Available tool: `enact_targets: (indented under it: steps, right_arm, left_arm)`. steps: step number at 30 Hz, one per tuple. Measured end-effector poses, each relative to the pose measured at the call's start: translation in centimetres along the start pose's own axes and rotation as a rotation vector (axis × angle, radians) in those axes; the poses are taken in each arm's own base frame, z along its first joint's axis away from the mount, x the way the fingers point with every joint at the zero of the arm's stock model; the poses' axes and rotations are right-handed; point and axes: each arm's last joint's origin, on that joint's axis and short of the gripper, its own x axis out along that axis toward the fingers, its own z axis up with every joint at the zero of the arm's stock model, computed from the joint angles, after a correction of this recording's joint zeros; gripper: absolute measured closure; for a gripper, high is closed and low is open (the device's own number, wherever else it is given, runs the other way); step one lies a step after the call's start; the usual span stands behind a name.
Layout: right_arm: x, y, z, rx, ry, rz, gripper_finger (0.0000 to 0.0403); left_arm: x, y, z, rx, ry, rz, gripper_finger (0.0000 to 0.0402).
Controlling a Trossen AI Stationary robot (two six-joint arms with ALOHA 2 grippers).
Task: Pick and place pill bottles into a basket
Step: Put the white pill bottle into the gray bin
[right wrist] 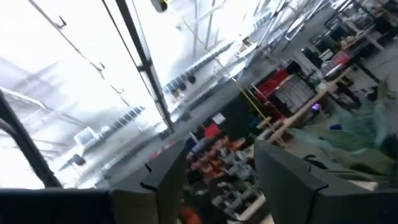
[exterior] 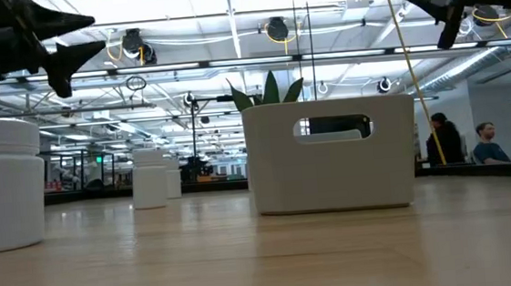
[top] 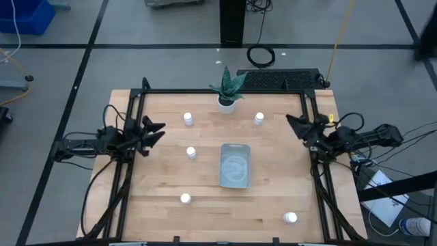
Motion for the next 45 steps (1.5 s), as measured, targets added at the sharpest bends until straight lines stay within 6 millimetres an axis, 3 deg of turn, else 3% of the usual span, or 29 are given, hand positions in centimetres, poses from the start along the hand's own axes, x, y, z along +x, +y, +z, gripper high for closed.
enact_targets:
  steps: [5, 10, 15, 19, 22, 27, 32, 36, 39, 45]
  right_arm:
    - [0.1, 0.1, 0.7, 0.043, -0.103, -0.048, 0.0222]
    - [0.0, 0.5, 1.6, 0.336, -0.182, -0.002, 0.0222]
    - [0.1, 0.0, 1.3, 0.297, -0.215, -0.115, 0.0222]
    - [0.5, 0.0, 1.6, 0.265, -0.274, -0.188, 0.0223]
    - [2.1, 1.5, 2.0, 0.141, -0.198, -0.162, 0.0223]
    - [5.7, 3.7, 2.3, -0.088, 0.048, -0.329, 0.0222]
    - [8.4, 3.9, 3.0, -0.174, 0.361, -0.556, 0.0203]
    - [10.5, 2.8, 3.3, -0.235, 0.552, -0.670, 0.0166]
    - [12.1, 0.8, 2.6, -0.222, 0.680, -0.706, 0.0132]
    - [14.3, -3.3, 2.0, -0.002, 0.765, -0.762, 0.0073]
  left_arm:
    - [-0.1, 0.4, -1.1, 0.016, 0.107, 0.062, 0.0190]
    - [-0.1, 0.6, -1.5, 0.012, 0.144, 0.087, 0.0190]
    - [-0.3, 0.8, -2.2, 0.061, 0.225, 0.092, 0.0190]
    - [-0.2, 0.8, -1.9, 0.088, 0.189, 0.103, 0.0190]
    - [-0.1, 0.7, -1.4, 0.122, 0.139, 0.102, 0.0190]
    - [-0.1, 0.7, -1.5, 0.182, 0.150, 0.099, 0.0190]
    - [-0.1, 0.6, -1.4, 0.270, 0.146, 0.067, 0.0190]
    - [-0.1, 0.6, -1.4, 0.306, 0.151, 0.055, 0.0190]
    - [-0.1, 0.6, -1.5, 0.320, 0.153, 0.059, 0.0190]
    - [-0.1, 0.6, -1.5, 0.298, 0.152, 0.063, 0.0190]
